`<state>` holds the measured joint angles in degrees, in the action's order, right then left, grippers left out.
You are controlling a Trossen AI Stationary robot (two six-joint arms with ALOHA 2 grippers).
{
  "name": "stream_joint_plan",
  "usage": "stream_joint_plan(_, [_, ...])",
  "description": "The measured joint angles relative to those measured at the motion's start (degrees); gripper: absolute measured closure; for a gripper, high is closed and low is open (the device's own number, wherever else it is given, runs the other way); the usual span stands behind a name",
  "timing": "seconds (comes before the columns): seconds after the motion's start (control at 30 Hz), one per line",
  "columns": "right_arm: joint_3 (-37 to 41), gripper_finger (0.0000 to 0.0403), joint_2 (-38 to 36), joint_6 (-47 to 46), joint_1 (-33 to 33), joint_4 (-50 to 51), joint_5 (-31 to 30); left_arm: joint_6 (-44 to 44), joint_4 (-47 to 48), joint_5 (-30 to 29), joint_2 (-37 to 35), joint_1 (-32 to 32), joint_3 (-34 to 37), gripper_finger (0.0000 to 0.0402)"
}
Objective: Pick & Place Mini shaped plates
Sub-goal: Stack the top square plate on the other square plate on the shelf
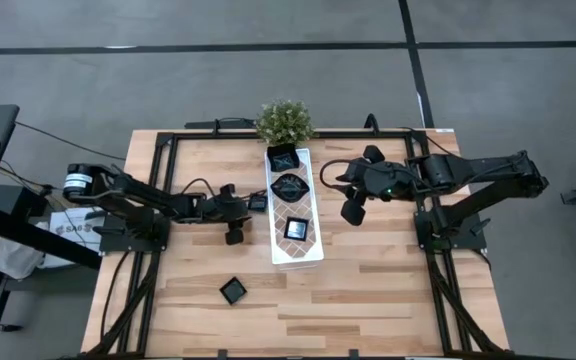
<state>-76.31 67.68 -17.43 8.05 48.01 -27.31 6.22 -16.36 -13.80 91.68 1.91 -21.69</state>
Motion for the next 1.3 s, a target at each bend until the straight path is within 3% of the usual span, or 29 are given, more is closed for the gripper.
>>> stream_joint_plan(0.63, [0.0,0.0311,0.0,-0.2,0.1,0.0,0.0,11.5,-2.0,-1.6,-0.2,0.2,0.0,0.0278])
stream_joint_plan(0.97, [0.0,0.0311,0.0,-0.2,0.1,0.0,0.0,12.0,-2.6,-1.0,-0.2,2.8,-0.1,0.0278])
stream_joint_plan(1.3, [0.0,0.0311,0.0,-0.2,0.1,0.0,0.3,12.0,-2.6,1.9,-0.2,3.0,-0.1,0.0327])
